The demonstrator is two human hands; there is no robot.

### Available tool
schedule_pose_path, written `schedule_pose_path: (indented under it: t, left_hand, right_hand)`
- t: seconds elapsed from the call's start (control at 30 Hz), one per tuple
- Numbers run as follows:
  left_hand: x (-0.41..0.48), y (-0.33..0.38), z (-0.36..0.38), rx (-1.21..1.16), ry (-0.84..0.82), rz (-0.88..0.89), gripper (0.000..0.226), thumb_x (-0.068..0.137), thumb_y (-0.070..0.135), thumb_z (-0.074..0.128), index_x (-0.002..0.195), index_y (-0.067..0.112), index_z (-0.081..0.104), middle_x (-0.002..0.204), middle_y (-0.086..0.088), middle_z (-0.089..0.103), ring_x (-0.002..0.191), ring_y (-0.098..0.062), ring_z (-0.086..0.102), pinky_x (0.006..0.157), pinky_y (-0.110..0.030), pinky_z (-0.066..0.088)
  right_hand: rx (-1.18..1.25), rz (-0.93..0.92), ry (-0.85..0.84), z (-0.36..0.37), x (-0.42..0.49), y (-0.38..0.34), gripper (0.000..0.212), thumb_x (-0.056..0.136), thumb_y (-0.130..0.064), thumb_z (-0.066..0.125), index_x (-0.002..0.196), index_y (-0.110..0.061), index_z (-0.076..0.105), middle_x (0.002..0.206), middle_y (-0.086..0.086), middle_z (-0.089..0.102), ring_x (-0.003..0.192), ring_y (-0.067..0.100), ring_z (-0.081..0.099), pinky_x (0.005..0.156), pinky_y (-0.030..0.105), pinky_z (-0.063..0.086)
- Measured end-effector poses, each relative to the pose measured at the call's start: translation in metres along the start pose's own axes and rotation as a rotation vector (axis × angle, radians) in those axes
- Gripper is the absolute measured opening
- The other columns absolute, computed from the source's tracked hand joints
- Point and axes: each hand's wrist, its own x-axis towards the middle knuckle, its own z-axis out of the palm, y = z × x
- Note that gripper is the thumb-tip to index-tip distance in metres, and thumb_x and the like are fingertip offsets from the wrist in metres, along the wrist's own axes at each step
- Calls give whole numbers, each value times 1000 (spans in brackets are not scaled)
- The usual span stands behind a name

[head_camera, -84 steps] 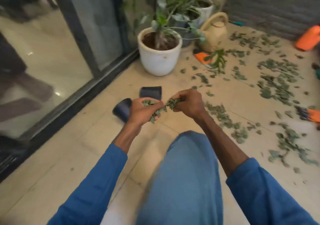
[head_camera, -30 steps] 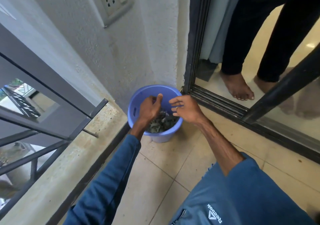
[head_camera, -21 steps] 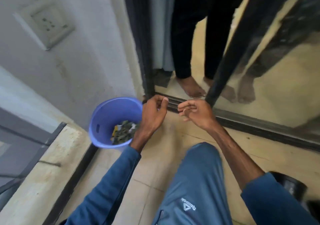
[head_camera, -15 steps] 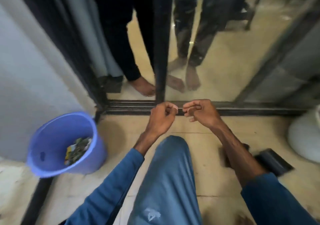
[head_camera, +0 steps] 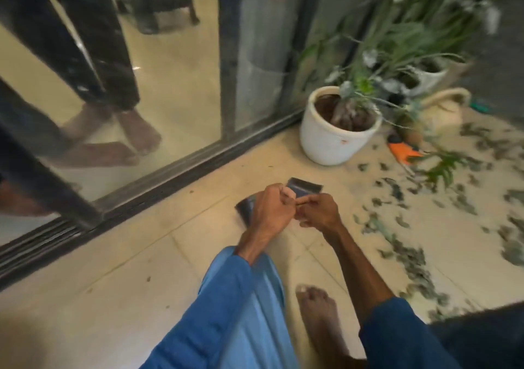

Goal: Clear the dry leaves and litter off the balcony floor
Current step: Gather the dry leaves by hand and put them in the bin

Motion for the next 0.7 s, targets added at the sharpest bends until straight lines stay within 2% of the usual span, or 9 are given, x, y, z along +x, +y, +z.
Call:
schedule_pose_path:
  t: [0.1, 0.2, 0.3, 0.4, 0.57, 0.7]
  left_hand:
    - [0, 20, 33, 7, -64, 101, 19, 91, 16, 62, 81, 30, 70, 85, 16, 73, 85, -6, 70, 81, -24, 55]
    - [-13, 45, 67, 40, -225, 168, 19, 91, 14, 62, 81, 28, 71, 85, 15, 73, 88, -9, 70, 85, -27, 55]
    - [-27, 68, 105, 94, -373, 203, 17, 89, 18, 62, 78, 27, 73, 90, 9, 77, 92, -14, 71, 89, -33, 57]
    - [-40, 79, 147, 173, -469, 227, 17, 87, 20, 63, 73, 27, 70, 93, 2, 77, 94, -22, 71, 87, -38, 58]
    - [-61, 56, 251, 357, -589, 313, 12, 90, 21, 59, 85, 19, 69, 99, -3, 74, 96, -27, 70, 82, -41, 59]
    - [-69, 24, 340, 582, -695, 295, 20, 95, 25, 58, 112, 17, 63, 120, -8, 63, 111, -30, 61, 87, -38, 52]
  right_hand:
    - [9, 27, 76, -52, -21, 23, 16, 86, 6, 59, 97, 5, 70, 82, 17, 73, 66, 27, 66, 55, 30, 50]
    - [18, 67, 171, -103, -55, 45, 17, 93, 10, 50, 95, 2, 65, 79, 15, 67, 56, 20, 59, 47, 24, 43]
    - [48, 141, 273, -149, -81, 69, 18, 94, 10, 50, 89, 1, 65, 75, 16, 64, 49, 17, 55, 44, 21, 40]
    - [45, 214, 325, -182, -91, 95, 14, 94, 7, 55, 88, 4, 67, 69, 15, 65, 42, 15, 55, 40, 20, 41]
    - [-126, 282, 481, -246, -90, 180, 19, 92, -19, 70, 80, -6, 78, 63, 2, 74, 49, 12, 66, 40, 22, 49]
    - [-53, 360, 554, -280, -83, 258, 21, 92, -13, 65, 78, -5, 77, 51, -6, 68, 40, 2, 59, 41, 15, 46]
